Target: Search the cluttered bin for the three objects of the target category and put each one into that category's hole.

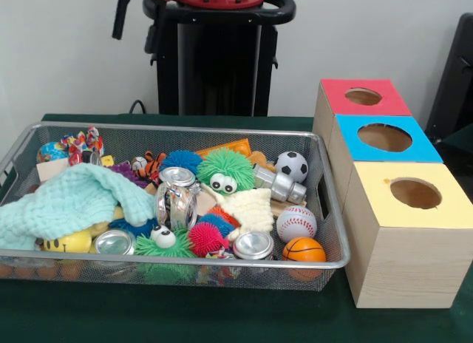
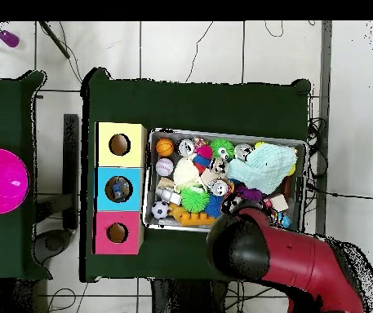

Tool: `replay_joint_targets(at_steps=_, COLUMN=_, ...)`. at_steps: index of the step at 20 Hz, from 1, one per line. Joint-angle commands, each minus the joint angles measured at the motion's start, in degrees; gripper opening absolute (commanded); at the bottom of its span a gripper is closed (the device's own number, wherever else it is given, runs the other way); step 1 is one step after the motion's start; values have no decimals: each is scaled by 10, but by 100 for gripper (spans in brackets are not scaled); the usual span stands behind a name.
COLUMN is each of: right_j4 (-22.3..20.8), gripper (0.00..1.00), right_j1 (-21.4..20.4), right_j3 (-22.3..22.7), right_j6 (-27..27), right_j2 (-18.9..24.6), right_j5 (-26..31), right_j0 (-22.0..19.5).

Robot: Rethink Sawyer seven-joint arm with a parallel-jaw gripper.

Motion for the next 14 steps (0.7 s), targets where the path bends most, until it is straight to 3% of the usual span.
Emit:
replay_joint_targets(at_steps=1, right_j4=-8, gripper=0, right_j1=-56, right_j3=52, right_j6=-268, right_j2=140, right_j5=83, right_j0=-109)
replay_joint_targets(at_steps=4, right_j4=-35, gripper=0, right_j1=-65, right_j3=43, right_j6=-237, right_j2=100, right_j5=94, right_j0=-70)
replay_joint_targets(at_steps=14, right_j4=-79, gripper=0, right_j1=-83, right_j3=68, right_j6=-140, right_j2=76, right_j5=80, right_j0=-43)
